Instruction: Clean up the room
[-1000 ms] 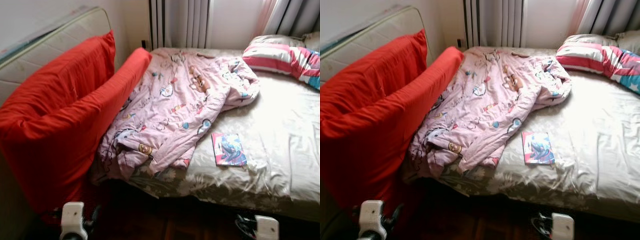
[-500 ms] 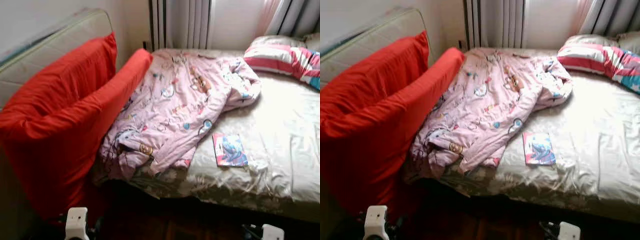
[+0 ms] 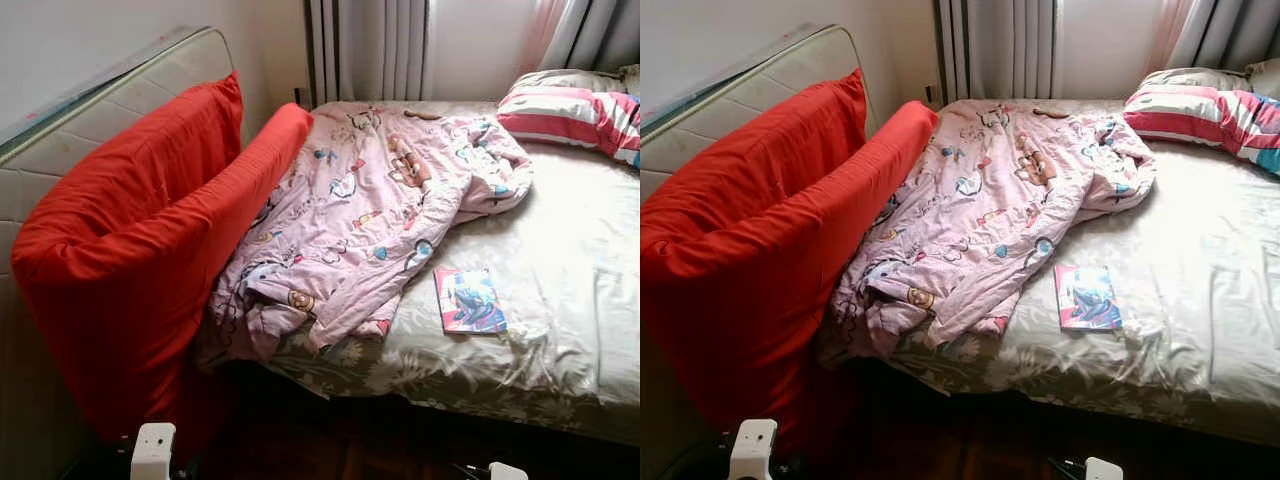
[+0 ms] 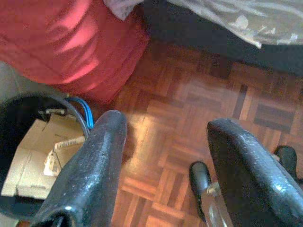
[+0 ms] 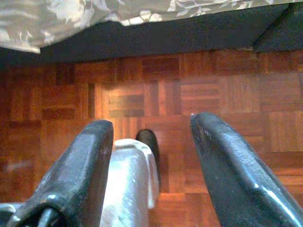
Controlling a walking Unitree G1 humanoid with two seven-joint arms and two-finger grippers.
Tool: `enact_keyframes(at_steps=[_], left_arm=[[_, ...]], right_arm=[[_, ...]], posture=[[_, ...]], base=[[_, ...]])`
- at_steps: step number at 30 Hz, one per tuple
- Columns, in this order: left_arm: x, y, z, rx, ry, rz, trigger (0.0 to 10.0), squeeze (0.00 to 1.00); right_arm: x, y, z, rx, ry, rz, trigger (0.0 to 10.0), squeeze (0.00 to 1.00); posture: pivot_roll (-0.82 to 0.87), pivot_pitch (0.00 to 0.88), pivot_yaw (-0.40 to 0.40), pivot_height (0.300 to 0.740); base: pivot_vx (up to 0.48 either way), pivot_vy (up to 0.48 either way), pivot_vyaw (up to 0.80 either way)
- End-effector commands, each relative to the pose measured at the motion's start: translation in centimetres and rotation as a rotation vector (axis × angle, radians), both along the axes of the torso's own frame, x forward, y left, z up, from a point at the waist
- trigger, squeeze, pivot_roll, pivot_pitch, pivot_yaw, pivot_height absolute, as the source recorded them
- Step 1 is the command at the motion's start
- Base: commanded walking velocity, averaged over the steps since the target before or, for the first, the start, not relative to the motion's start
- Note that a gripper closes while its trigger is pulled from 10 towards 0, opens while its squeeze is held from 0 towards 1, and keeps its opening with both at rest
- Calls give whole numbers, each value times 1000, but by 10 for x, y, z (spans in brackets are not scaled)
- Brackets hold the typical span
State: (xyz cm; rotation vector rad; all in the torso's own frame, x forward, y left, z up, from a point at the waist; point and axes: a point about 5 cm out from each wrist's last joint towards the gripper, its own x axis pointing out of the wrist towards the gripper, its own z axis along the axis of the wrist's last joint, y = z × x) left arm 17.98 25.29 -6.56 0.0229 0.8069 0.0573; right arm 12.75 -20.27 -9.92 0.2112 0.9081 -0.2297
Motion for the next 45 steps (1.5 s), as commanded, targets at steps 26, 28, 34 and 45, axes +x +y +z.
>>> enact_keyframes(at_steps=[26,28,34,45], left_arm=[[-16,-24,-16,-41,70,21,10000,0],[-15,-25,-15,-44,66,21,10000,0],[-18,-27,-17,-53,69,6,10000,0],[-38,-7,-20,-41,120,45,10000,0]], right_arm=[[4,-25,4,-41,49,-22,10000,0],[5,-23,4,-39,50,-15,10000,0],[4,-27,4,-38,57,-31,10000,0],[-9,-40,2,-38,100,-59,10000,0]], posture=[[-79,0,39,740],[-84,0,38,740],[-88,0,40,740],[-80,0,33,740]], base=[[0,0,0],[0,0,0],[0,0,0],[0,0,0]])
